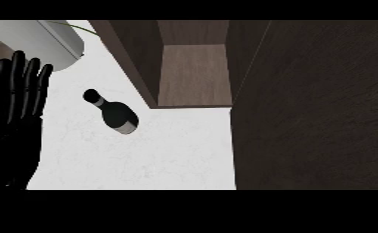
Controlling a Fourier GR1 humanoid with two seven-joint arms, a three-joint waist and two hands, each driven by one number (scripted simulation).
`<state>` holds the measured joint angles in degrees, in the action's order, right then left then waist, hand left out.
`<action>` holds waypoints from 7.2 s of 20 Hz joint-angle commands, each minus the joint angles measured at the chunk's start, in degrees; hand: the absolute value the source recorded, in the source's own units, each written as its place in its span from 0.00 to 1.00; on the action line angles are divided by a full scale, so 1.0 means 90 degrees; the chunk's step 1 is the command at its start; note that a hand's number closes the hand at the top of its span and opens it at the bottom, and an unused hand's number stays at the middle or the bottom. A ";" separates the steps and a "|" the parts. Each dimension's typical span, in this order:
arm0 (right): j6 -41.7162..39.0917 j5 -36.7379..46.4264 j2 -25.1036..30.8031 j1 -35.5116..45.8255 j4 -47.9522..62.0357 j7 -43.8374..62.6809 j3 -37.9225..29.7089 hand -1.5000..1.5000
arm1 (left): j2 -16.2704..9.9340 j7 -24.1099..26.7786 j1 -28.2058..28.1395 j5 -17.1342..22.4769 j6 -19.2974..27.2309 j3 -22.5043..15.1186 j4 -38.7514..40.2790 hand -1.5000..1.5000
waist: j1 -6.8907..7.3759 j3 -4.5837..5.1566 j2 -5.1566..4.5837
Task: Pick up the wine, place it into the cabinet and close the cabinet
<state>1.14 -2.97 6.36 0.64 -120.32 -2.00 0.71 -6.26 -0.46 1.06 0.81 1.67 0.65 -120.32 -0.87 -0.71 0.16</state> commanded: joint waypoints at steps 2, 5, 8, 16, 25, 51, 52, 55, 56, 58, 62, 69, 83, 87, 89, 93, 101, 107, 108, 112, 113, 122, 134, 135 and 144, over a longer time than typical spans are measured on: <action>-0.0257 -0.0145 0.0030 -0.0667 -0.0744 0.0125 0.0032 0.00 | 0.0193 -0.0146 0.0491 -0.0460 0.0135 -0.0418 0.0381 0.00 | 0.0050 0.0078 -0.0013; -0.0474 -0.0026 -0.0077 -0.1366 -0.0944 -0.0082 0.0462 0.00 | 0.0578 0.0517 0.0255 -0.0994 0.0259 -0.1068 0.0950 0.00 | 0.0021 0.0079 -0.0012; -0.1237 -0.0746 0.0324 -0.1320 -0.0597 0.0412 0.0741 0.00 | 0.0684 -0.0116 -0.0025 0.0618 0.0444 -0.1312 0.0916 0.00 | 0.0006 0.0086 -0.0017; -0.0745 -0.1198 0.0490 -0.0985 -0.2202 0.2361 0.0566 0.00 | 0.0694 -0.0406 -0.0236 0.0219 0.1724 -0.2899 0.0301 0.00 | 0.0097 0.0083 -0.0007; -0.0764 -0.0736 0.0211 -0.0672 -0.2025 0.2534 0.0879 0.00 | 0.0696 -0.1936 0.0700 -0.0440 0.2756 -0.3387 -0.0397 0.00 | 0.0098 0.0078 -0.0011; -0.0635 -0.1722 0.0508 -0.0054 -0.3024 0.3919 -0.0259 0.00 | 0.0106 -0.2726 0.0546 -0.0103 0.2370 -0.1343 -0.1050 0.00 | 0.0053 0.0080 -0.0012; -0.0454 -0.1194 0.0298 -0.0160 -0.3185 0.4125 0.0368 0.00 | -0.0033 -0.2662 -0.0240 0.0253 0.2184 -0.1302 -0.1697 0.00 | 0.0097 0.0086 0.0001; -0.0834 -0.1601 0.0482 -0.0425 -0.2961 0.3666 -0.0208 0.00 | 0.0257 -0.2208 -0.0062 0.0028 0.2264 -0.1356 -0.0996 0.00 | 0.0057 0.0079 -0.0009; -0.0660 -0.1315 0.0243 -0.0298 -0.2784 0.3692 0.0146 0.00 | 0.0098 -0.2277 -0.0076 0.0630 0.1997 -0.0831 -0.0962 0.00 | 0.0075 0.0082 -0.0013; -0.0386 -0.0538 -0.0046 -0.0219 -0.3003 0.3820 0.1016 0.00 | -0.0113 -0.2483 0.0603 0.0948 0.1917 -0.0138 -0.0498 0.00 | 0.0049 0.0086 -0.0015; -0.0580 -0.0989 0.0177 -0.0293 -0.2949 0.3830 0.0589 0.00 | -0.0041 -0.1768 0.0144 0.1362 0.1418 0.0022 0.0145 0.00 | 0.0061 0.0083 -0.0015; -0.0455 -0.0826 0.0105 -0.0269 -0.3407 0.4199 0.0767 0.00 | 0.0029 -0.1617 -0.0071 0.1556 0.1126 0.0043 0.0566 0.00 | 0.0036 0.0085 -0.0007; -0.0458 -0.1306 0.0247 0.0351 -0.3107 0.4485 0.0086 0.00 | 0.0249 0.0591 -0.0408 0.1583 0.0223 0.0483 0.2596 0.00 | 0.0058 0.0085 -0.0014; -0.0699 -0.1509 0.0303 -0.0089 -0.3429 0.4452 0.0042 0.00 | 0.0399 0.0493 0.0104 0.1274 0.0560 0.0336 0.3060 0.00 | 0.0016 0.0078 -0.0010; -0.0705 -0.1415 0.0248 -0.0019 -0.3296 0.4397 0.0083 0.00 | 0.0184 0.0807 0.0000 0.1704 0.0076 0.0730 0.3410 0.00 | 0.0040 0.0080 -0.0011; -0.0776 -0.1396 0.0250 0.0056 -0.3043 0.4252 0.0022 0.00 | 0.0316 0.1518 -0.0100 0.1450 -0.0075 0.0662 0.4167 0.00 | 0.0043 0.0080 -0.0017; -0.0593 -0.1122 0.0036 0.0599 -0.2565 0.4221 0.0002 0.00 | 0.0001 0.1579 -0.0045 0.1730 -0.0664 0.0847 0.4419 0.00 | 0.0096 0.0080 -0.0016; -0.0340 -0.0699 -0.0103 0.0418 -0.3465 0.4918 0.0653 0.00 | 0.0307 0.2296 0.0452 0.1553 -0.0624 0.0837 0.5597 0.00 | 0.0034 0.0087 -0.0013; -0.0947 -0.1480 0.0210 -0.0042 -0.3183 0.4279 -0.0207 0.00 | 0.0178 0.2236 0.0587 0.1539 -0.0547 0.0936 0.5573 0.00 | 0.0040 0.0078 -0.0016; -0.0740 -0.1022 -0.0004 0.0131 -0.3234 0.4511 0.0344 0.00 | 0.0205 0.2205 0.0446 0.1556 -0.0654 0.0845 0.5562 0.00 | 0.0072 0.0079 -0.0010; -0.0661 -0.1339 0.0183 0.0633 -0.3066 0.4765 -0.0083 0.00 | 0.0116 0.2516 0.0382 0.1619 -0.0955 0.0927 0.5890 0.00 | 0.0077 0.0081 -0.0015; -0.0955 -0.1396 0.0118 0.0290 -0.2794 0.4314 -0.0173 0.00 | 0.0210 0.2771 0.0912 0.1450 -0.0810 0.0905 0.6776 0.00 | 0.0077 0.0077 -0.0015; -0.0736 -0.1288 0.0133 0.0565 -0.3321 0.5022 0.0013 0.00 | 0.0117 0.3534 0.1766 0.1462 -0.1041 0.1186 0.8376 0.00 | 0.0041 0.0082 -0.0018; -0.0729 -0.1113 -0.0021 0.0635 -0.2988 0.4608 0.0064 0.00 | 0.0234 0.3870 0.1840 0.1399 -0.1041 0.1194 0.8791 0.00 | 0.0037 0.0083 -0.0025; -0.0601 -0.1051 -0.0088 0.0629 -0.3303 0.4998 0.0202 0.00 | -0.0087 0.4282 0.2144 0.1757 -0.2063 0.1428 0.9443 1.00 | 0.0005 0.0086 -0.0025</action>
<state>-5.22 -7.68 5.93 7.61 -142.19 39.37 2.93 -5.71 35.34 18.45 15.68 -12.49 12.52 -39.87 -0.56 0.04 0.00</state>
